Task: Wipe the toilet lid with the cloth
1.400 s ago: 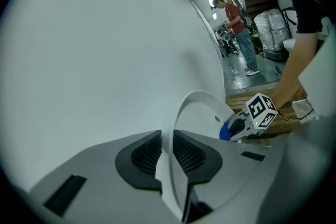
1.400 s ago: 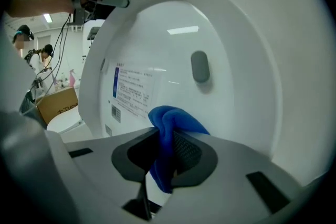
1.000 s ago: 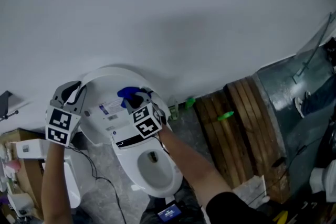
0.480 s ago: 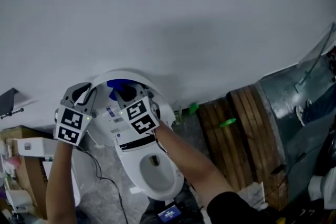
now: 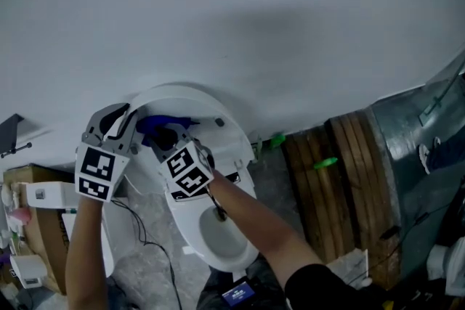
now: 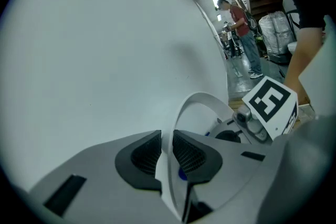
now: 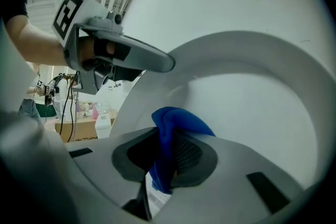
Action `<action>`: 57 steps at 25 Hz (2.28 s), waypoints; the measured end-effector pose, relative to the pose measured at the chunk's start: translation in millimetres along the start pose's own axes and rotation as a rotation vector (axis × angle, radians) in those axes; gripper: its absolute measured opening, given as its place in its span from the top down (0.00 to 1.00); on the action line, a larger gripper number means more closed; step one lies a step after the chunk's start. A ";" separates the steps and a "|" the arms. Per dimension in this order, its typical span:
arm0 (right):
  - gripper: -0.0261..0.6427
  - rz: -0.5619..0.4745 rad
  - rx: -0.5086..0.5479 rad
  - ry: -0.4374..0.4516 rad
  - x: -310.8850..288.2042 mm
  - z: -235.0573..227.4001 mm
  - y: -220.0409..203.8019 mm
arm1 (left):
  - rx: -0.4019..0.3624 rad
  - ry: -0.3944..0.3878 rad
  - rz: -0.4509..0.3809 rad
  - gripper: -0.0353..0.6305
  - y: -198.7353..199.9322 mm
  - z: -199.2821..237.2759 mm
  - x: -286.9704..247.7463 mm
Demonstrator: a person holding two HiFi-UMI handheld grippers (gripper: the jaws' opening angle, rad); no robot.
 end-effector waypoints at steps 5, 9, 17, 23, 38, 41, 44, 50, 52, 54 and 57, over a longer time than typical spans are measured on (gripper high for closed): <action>0.86 0.055 0.002 0.053 -18.0 12.3 -36.5 | -0.001 0.019 -0.023 0.85 -0.2 0.0 1.1; 0.86 0.099 -0.006 0.076 -27.1 18.6 -63.6 | 0.007 0.037 -0.045 0.85 -1.2 -1.1 2.2; 0.86 0.270 -0.013 0.073 -38.8 15.6 -131.5 | 0.009 0.048 -0.068 0.85 -4.5 -2.7 1.5; 0.86 0.387 -0.042 0.010 -29.7 -4.4 -170.6 | 0.032 0.069 -0.091 0.85 -4.9 -4.8 1.9; 0.86 0.404 0.004 -0.133 27.4 -62.4 -130.4 | 0.067 0.083 -0.071 0.85 -6.8 -6.3 0.6; 0.86 0.371 0.025 -0.144 35.3 -65.3 -104.9 | 0.072 0.082 -0.063 0.85 -6.2 -5.8 0.4; 0.86 0.333 0.057 -0.150 40.2 -64.6 -77.6 | 0.078 0.078 -0.055 0.85 -6.3 -5.8 0.8; 0.86 0.281 0.100 -0.132 35.9 -49.7 -33.5 | 0.077 0.064 -0.035 0.85 -6.6 -5.5 0.7; 0.86 0.275 0.121 -0.117 29.9 -40.7 -23.3 | 0.078 0.057 -0.026 0.85 -5.5 -5.4 1.4; 0.86 0.282 0.138 -0.104 23.5 -31.5 -18.3 | 0.084 0.054 -0.014 0.85 -3.8 -5.7 2.0; 0.86 0.313 0.146 -0.082 13.2 -20.4 -22.8 | 0.102 0.052 0.007 0.85 -3.5 -6.9 1.9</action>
Point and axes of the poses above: the fingertips, and each gripper's own axes: x backward along the fingers, z to its left, y out of its top, the point moved 8 cm from there along x, backward along the fingers, and after that the axes turned 15 degrees about -x, right-handed, at the moved point
